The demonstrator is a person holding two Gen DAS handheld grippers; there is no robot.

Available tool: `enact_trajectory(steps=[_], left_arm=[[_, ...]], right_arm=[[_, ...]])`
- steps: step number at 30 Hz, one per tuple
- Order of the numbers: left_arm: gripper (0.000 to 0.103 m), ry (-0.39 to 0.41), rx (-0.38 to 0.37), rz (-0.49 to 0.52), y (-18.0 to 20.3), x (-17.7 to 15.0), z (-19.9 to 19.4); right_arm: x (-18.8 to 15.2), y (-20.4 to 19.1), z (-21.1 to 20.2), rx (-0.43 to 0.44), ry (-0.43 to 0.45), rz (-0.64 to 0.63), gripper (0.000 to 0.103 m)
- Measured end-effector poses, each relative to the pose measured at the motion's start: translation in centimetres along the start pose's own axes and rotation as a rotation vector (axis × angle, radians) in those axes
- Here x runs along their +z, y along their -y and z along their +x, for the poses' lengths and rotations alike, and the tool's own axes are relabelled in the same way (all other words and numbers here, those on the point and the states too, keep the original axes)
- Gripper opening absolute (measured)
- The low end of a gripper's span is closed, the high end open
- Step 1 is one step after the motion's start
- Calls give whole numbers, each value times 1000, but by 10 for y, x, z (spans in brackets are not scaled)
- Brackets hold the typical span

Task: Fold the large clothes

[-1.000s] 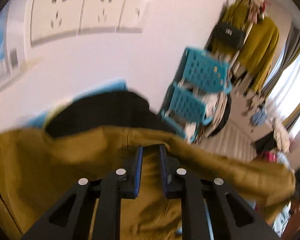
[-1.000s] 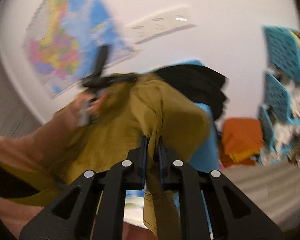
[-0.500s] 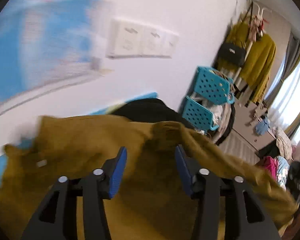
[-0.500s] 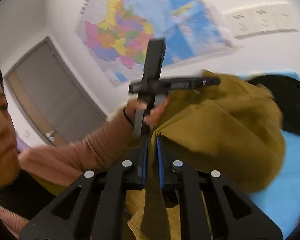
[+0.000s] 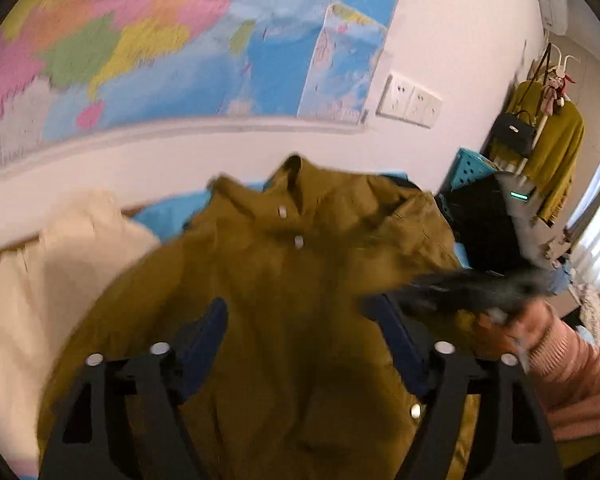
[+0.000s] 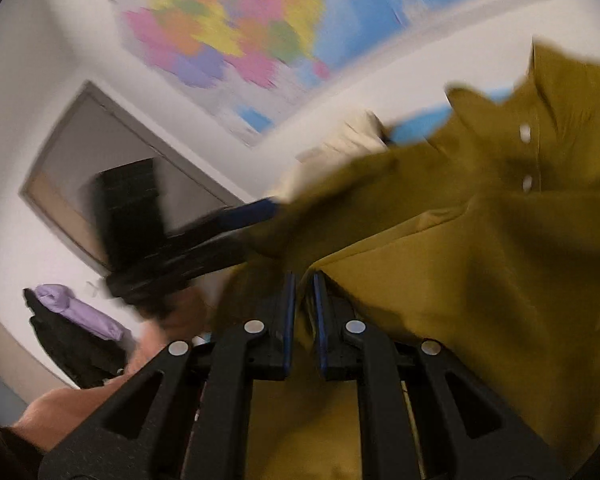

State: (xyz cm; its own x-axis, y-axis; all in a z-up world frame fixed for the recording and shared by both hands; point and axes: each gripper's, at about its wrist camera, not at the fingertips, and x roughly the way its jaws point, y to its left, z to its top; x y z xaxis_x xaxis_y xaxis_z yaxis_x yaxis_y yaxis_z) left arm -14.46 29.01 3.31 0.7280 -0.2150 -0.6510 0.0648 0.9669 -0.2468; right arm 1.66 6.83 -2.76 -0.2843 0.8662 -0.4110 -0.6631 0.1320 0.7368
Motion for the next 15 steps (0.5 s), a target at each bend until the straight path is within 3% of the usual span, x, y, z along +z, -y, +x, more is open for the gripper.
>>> enact_trajectory(steps=[2, 3, 4, 5, 7, 10, 13, 15], left_arm=[[81, -23, -32, 9, 0, -11, 2], [83, -44, -52, 25, 3, -18, 6], [89, -66, -65, 42, 7, -23, 12], [92, -80, -66, 54, 11, -27, 17], [92, -130, -45, 92, 17, -36, 34], [92, -197, 36, 106, 16, -43, 60], [89, -219, 68, 80, 6, -42, 76], [74, -226, 89, 66, -3, -40, 82]], right_arm=[[4, 16, 15, -38, -26, 42, 15], [5, 21, 19, -81, -38, 61, 41], [1, 24, 17, -104, -38, 73, 53], [2, 21, 9, -89, -30, 69, 58], [-5, 16, -12, -91, -5, 12, 59], [-5, 1, -63, -183, 89, -94, 61], [-6, 8, -121, -366, 220, -128, 65], [-9, 32, -162, -506, 292, -79, 70]])
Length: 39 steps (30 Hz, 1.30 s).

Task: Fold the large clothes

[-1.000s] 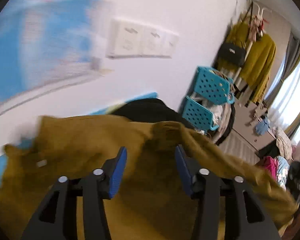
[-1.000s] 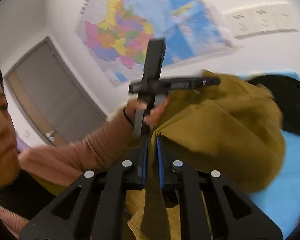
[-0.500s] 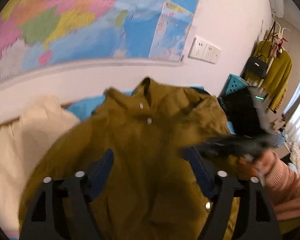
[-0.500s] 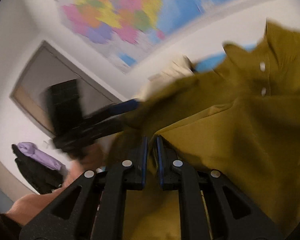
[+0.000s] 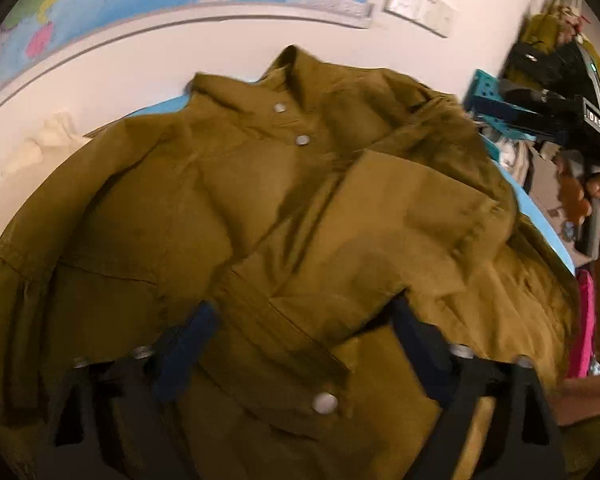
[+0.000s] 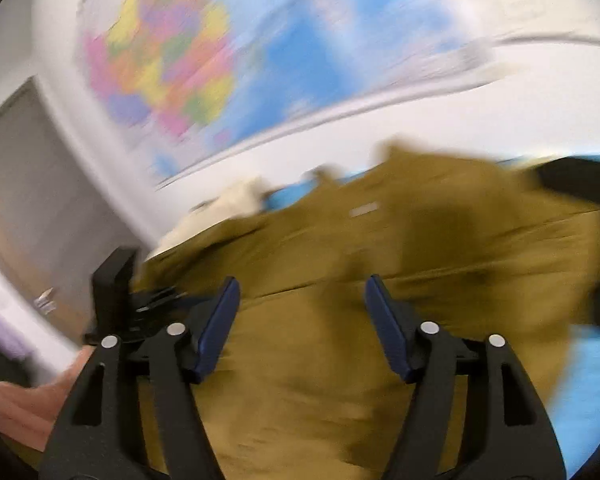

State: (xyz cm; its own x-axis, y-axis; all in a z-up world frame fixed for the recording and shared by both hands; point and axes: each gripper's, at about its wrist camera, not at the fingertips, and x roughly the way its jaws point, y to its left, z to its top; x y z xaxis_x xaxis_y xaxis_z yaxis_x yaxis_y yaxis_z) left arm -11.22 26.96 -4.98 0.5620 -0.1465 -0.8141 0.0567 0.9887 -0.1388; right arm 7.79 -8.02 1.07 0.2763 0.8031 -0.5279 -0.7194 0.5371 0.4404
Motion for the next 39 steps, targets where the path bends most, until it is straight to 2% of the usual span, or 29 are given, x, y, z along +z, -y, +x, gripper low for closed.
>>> enact_trajectory(steps=[2, 4, 5, 7, 8, 10, 12, 13, 14, 15, 16, 17, 18, 19, 20, 22, 24, 25, 26, 27, 28, 30, 31, 34, 37, 39], left_arm=[[44, -13, 13, -6, -5, 1, 5], [26, -2, 42, -2, -8, 4, 4], [21, 14, 47, -5, -7, 5, 1], [18, 74, 95, 16, -6, 16, -17], [17, 98, 132, 31, -4, 22, -26], [18, 122, 156, 43, -4, 31, -38], [20, 123, 181, 49, -9, 36, -42], [26, 99, 189, 57, -13, 35, -37], [32, 71, 208, 52, -15, 33, -31], [35, 47, 227, 44, -15, 29, -27], [36, 9, 243, 42, -17, 24, -16], [36, -11, 260, 52, -16, 21, -9], [37, -16, 279, 62, -14, 20, -5], [40, -19, 294, 74, -13, 20, 0], [45, -18, 297, 86, -11, 20, 1], [55, -15, 280, 96, -7, 20, 3], [57, -5, 277, 93, -8, 22, 0], [62, 4, 267, 88, -9, 22, -3], [70, 11, 258, 83, -10, 22, -6], [73, 33, 241, 73, -11, 21, -14], [75, 56, 227, 71, -11, 20, -20], [81, 112, 216, 83, -9, 16, -38], [84, 135, 222, 92, -9, 16, -45], [84, 171, 220, 77, -14, 15, -62], [84, 191, 261, 34, -22, 12, -74], [84, 207, 292, 13, -26, 7, -86]], right_arm=[[-1, 39, -8, -116, 4, 65, 70], [-7, 72, -5, -159, -18, 135, 70], [-10, 86, 1, -172, -42, 175, 70], [-17, 106, 14, -192, -81, 206, 70], [-19, 107, 21, -179, -85, 225, 70], [-20, 112, 30, -140, -77, 242, 70], [-20, 109, 32, -133, -64, 217, 70], [-21, 109, 39, -129, -81, 212, 70], [-22, 109, 45, -135, -97, 211, 63], [-22, 109, 51, -151, -121, 194, 50], [-21, 107, 55, -176, -139, 170, 44], [-20, 106, 55, -204, -139, 157, 30], [-19, 107, 53, -219, -131, 155, 23], [-18, 111, 47, -229, -110, 174, 21], [-17, 116, 43, -256, -94, 185, 16], [-20, 120, 40, -297, -100, 188, 15], [-21, 114, 36, -324, -107, 171, 19], [-19, 101, 28, -364, -75, 126, 20], [-18, 92, 21, -375, -50, 105, 29], [-17, 80, 12, -370, -17, 79, 35], [-16, 64, 2, -362, 25, 43, 35], [-15, 33, -2, -323, 47, -45, 35], [-15, 15, 3, -271, 28, -88, 36], [-20, -21, 30, -168, -51, -199, 39], [-30, -42, 78, -131, -156, -269, 40], [-38, -36, 103, -126, -230, -253, 42]])
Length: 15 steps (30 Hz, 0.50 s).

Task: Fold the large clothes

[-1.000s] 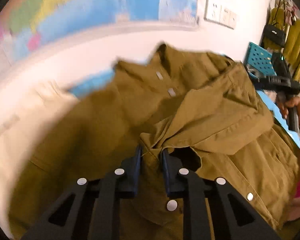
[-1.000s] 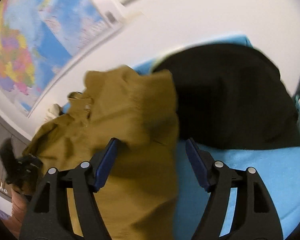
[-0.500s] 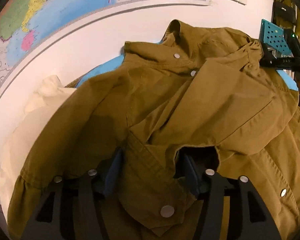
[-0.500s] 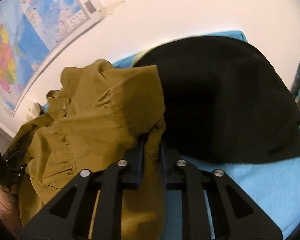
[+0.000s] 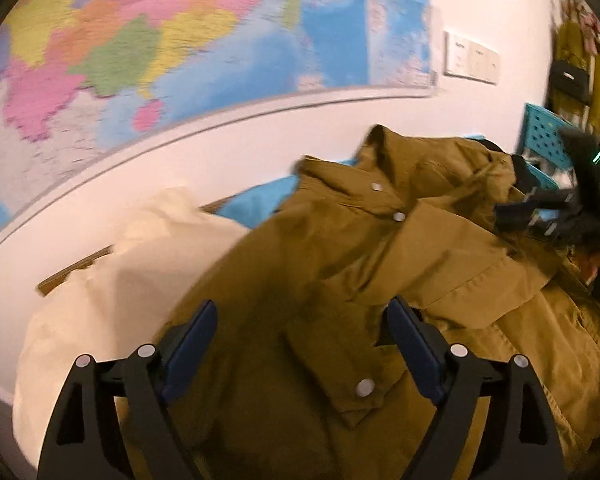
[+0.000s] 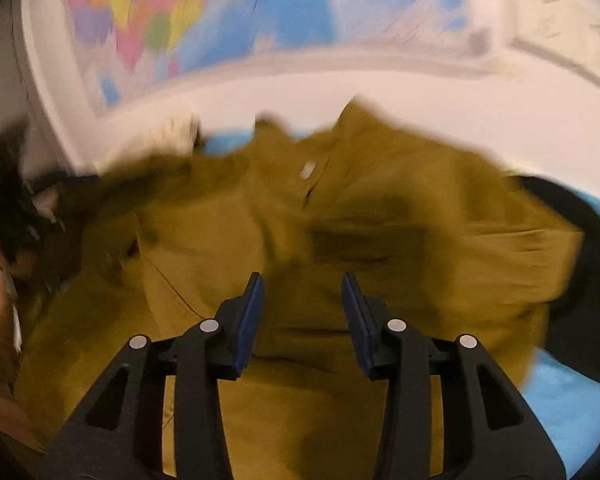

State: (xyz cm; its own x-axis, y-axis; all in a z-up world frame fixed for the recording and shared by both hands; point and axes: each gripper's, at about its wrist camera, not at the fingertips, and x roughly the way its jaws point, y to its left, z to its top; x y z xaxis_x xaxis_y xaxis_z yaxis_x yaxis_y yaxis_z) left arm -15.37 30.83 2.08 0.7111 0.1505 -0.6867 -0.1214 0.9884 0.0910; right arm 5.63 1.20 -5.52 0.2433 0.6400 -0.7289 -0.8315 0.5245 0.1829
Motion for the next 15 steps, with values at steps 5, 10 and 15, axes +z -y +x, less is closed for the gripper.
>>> enact_trajectory(steps=[5, 10, 15], left_arm=[[84, 29, 112, -5, -19, -18, -40], [84, -10, 185, -6, -37, -45, -58], [84, -127, 207, -31, -50, -77, -48]], right_arm=[[-13, 27, 23, -22, -63, 68, 21], [-12, 7, -11, -54, 7, 12, 43], [-7, -50, -23, 77, 67, -111, 46]])
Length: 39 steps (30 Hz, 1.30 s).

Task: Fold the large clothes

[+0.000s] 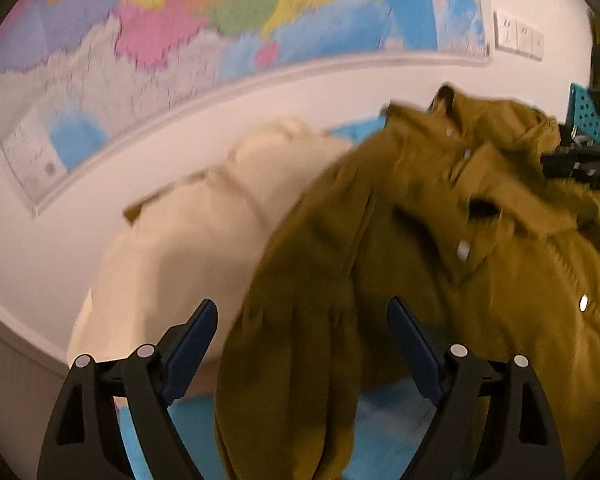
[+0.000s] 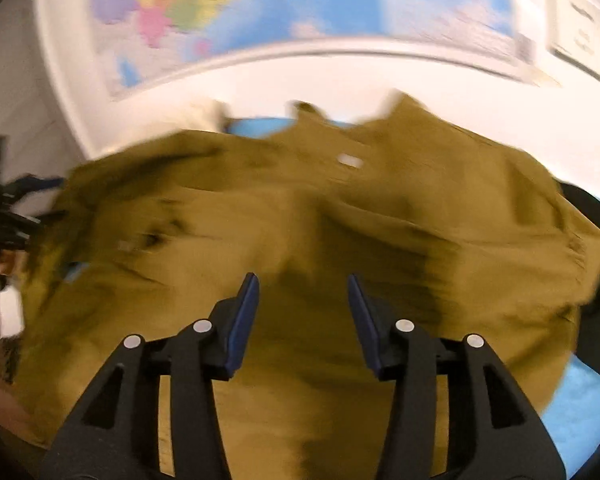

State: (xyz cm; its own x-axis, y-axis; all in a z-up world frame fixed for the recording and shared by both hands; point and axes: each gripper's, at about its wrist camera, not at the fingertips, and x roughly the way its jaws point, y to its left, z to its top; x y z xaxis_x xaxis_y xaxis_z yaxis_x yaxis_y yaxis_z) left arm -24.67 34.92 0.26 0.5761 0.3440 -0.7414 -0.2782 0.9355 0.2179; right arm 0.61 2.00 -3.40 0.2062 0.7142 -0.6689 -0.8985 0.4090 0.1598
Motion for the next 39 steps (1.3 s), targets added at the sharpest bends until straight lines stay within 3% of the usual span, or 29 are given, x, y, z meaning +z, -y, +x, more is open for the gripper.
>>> enact_trajectory(steps=[3, 4, 6, 7, 8, 10, 12, 14, 17, 20, 23, 25, 28, 29, 30, 31, 32, 33, 36, 38, 39], left_arm=[[79, -45, -3, 2, -3, -14, 6], [73, -69, -13, -9, -7, -19, 9], [52, -101, -32, -25, -11, -24, 13], [32, -108, -40, -35, -14, -26, 14], [18, -113, -57, -59, -19, -26, 13], [10, -103, -83, -99, -27, -22, 9], [7, -85, -88, -140, -37, -16, 1], [7, -45, -129, -187, -49, -7, -15], [7, -3, -196, -210, -54, 10, -33], [7, 10, -214, -181, -44, 22, -37], [7, 0, -218, -172, -34, 30, -36], [8, -9, -222, -181, -34, 33, -34], [8, -24, -221, -197, -32, 34, -30], [8, -26, -226, -201, -33, 34, -29], [8, -28, -230, -204, -31, 34, -27], [9, -31, -233, -210, -30, 34, -26], [9, -36, -242, -222, -30, 35, -26], [10, -36, -251, -231, -31, 35, -26], [16, 48, -345, -274, -40, 39, -47], [31, 118, -443, -302, -45, 43, -67], [33, 151, -476, -296, -44, 44, -76]], right_arm=[[13, -34, 31, 44, -31, -91, 47], [13, -43, 44, 61, -52, -106, 47], [16, -55, 70, 36, -82, -131, 47], [15, -57, 85, 13, -112, -145, 46], [12, -53, 92, -5, -124, -137, 45], [12, -44, 99, 13, -135, -76, 46], [15, -45, 91, 18, -130, -54, 48], [18, -60, 75, 90, -96, -59, 48], [21, -102, 52, 294, -53, -106, 56], [16, -163, 46, 497, -35, -204, 71], [12, -206, 57, 653, -46, -188, 81], [13, -231, 80, 680, -59, -163, 87], [10, -254, 107, 683, -98, -127, 88], [8, -260, 112, 674, -101, -134, 82], [7, -264, 118, 679, -108, -138, 59], [8, -265, 121, 716, -129, -120, 47], [10, -263, 119, 731, -126, -114, 19], [12, -259, 109, 727, -98, -135, 7], [25, -241, 69, 706, -62, -216, 6], [39, -220, 31, 648, -35, -281, 6], [46, -205, 5, 622, -10, -315, 6]])
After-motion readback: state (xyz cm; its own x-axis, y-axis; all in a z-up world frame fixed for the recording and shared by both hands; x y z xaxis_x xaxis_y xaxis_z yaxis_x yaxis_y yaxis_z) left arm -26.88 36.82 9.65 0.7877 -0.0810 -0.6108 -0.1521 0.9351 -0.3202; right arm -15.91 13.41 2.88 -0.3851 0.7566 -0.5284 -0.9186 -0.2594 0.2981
